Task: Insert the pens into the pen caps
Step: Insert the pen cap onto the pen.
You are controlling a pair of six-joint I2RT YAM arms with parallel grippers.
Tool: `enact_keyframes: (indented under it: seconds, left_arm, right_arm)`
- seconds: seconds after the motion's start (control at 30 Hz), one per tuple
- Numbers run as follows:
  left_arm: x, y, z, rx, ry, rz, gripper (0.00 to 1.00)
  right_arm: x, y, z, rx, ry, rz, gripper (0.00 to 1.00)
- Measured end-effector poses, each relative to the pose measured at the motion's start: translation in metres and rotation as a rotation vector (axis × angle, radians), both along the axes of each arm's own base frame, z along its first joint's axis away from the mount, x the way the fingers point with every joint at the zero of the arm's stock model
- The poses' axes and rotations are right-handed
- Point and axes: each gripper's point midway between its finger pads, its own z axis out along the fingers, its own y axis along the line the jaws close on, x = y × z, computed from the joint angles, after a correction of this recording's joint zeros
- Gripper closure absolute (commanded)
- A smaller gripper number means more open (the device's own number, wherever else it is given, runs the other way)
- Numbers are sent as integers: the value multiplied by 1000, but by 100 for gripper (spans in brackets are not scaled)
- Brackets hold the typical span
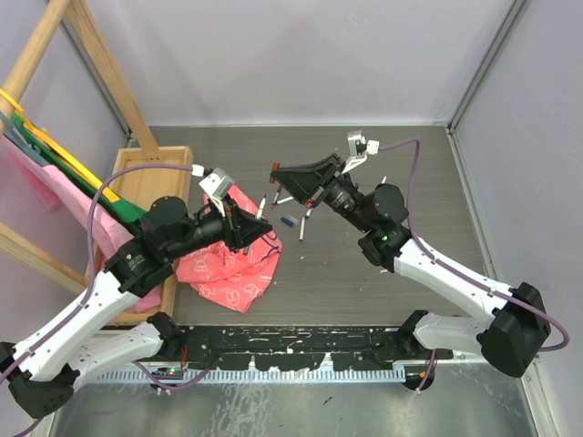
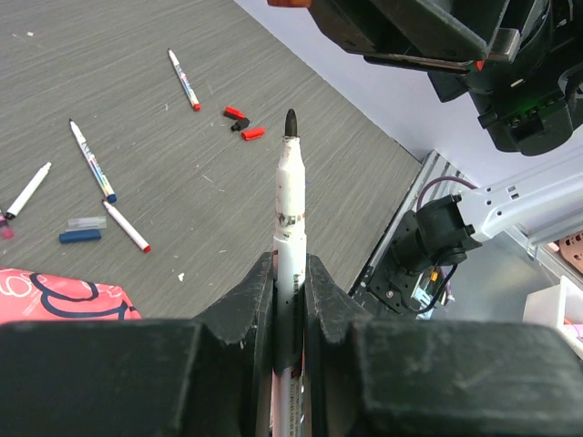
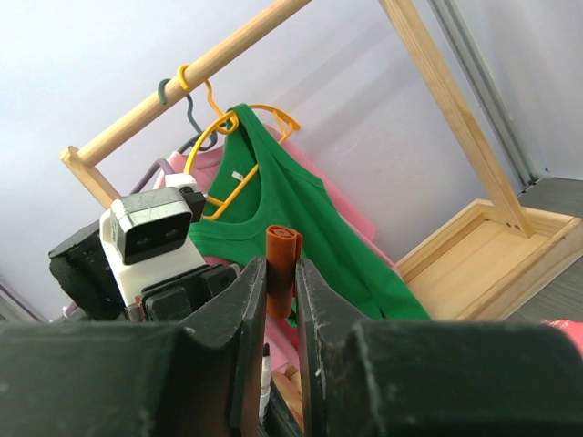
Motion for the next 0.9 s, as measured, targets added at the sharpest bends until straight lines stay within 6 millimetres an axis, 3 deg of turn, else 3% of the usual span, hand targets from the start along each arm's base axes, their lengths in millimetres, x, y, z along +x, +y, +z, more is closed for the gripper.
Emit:
enact_keyframes:
  seconds: [0.9]
  left_arm:
    - [1,0,1,-4,-4,4,100]
  right_arm:
    - [-14,12,-6,-11,16,91,100]
